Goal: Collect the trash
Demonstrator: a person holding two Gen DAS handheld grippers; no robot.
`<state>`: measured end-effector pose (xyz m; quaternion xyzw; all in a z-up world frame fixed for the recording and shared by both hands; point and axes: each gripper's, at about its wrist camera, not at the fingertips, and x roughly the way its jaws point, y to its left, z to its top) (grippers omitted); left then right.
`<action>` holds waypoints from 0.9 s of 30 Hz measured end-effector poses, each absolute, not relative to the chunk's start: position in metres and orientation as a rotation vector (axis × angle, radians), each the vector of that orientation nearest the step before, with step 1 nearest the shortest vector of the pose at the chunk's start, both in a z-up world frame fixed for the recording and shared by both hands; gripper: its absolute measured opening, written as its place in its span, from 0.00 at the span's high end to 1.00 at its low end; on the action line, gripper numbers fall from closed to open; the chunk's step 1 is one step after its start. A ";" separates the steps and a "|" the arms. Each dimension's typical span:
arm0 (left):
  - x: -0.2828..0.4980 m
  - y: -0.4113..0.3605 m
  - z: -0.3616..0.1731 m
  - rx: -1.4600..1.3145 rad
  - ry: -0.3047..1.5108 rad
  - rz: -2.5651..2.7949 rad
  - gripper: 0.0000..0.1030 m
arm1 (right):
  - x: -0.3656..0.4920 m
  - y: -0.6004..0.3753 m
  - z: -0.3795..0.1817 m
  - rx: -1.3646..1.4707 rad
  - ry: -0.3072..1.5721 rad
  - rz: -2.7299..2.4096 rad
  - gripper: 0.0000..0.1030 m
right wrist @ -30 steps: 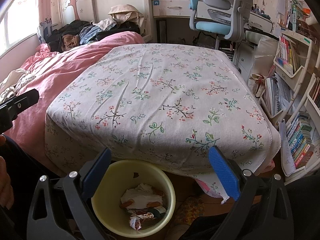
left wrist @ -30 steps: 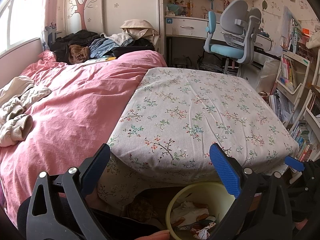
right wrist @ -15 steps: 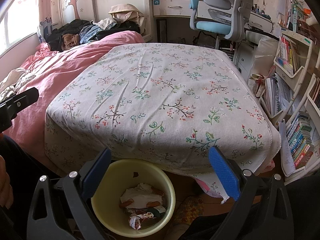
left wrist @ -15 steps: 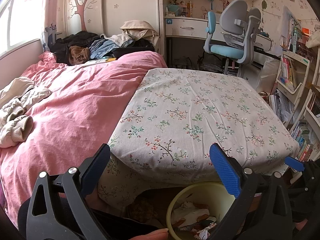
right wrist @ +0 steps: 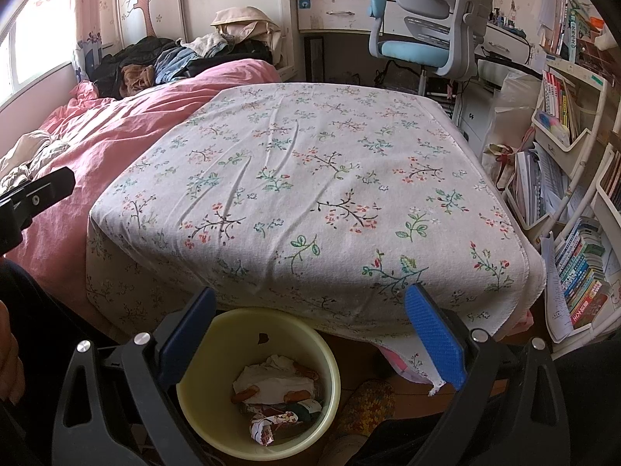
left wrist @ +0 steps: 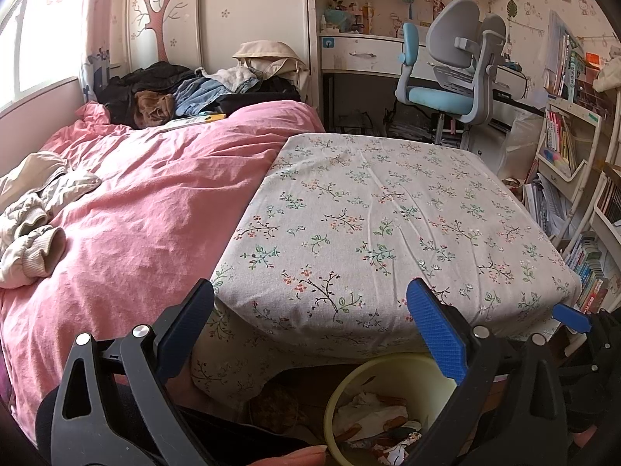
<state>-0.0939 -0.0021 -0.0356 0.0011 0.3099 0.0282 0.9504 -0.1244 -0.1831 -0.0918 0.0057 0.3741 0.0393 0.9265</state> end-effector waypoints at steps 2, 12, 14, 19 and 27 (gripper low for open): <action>-0.094 -0.002 -0.036 0.003 0.630 0.057 0.07 | -0.124 -0.182 -0.092 0.011 0.768 0.081 0.09; -0.094 -0.001 -0.035 0.003 0.630 0.057 0.07 | -0.125 -0.182 -0.092 0.011 0.767 0.080 0.09; -0.094 -0.001 -0.035 0.004 0.630 0.057 0.07 | -0.125 -0.182 -0.092 0.011 0.767 0.081 0.09; -0.094 -0.001 -0.034 0.003 0.630 0.057 0.07 | -0.125 -0.182 -0.092 0.011 0.767 0.080 0.09; -0.094 -0.001 -0.034 0.004 0.629 0.057 0.07 | -0.125 -0.182 -0.092 0.010 0.766 0.080 0.09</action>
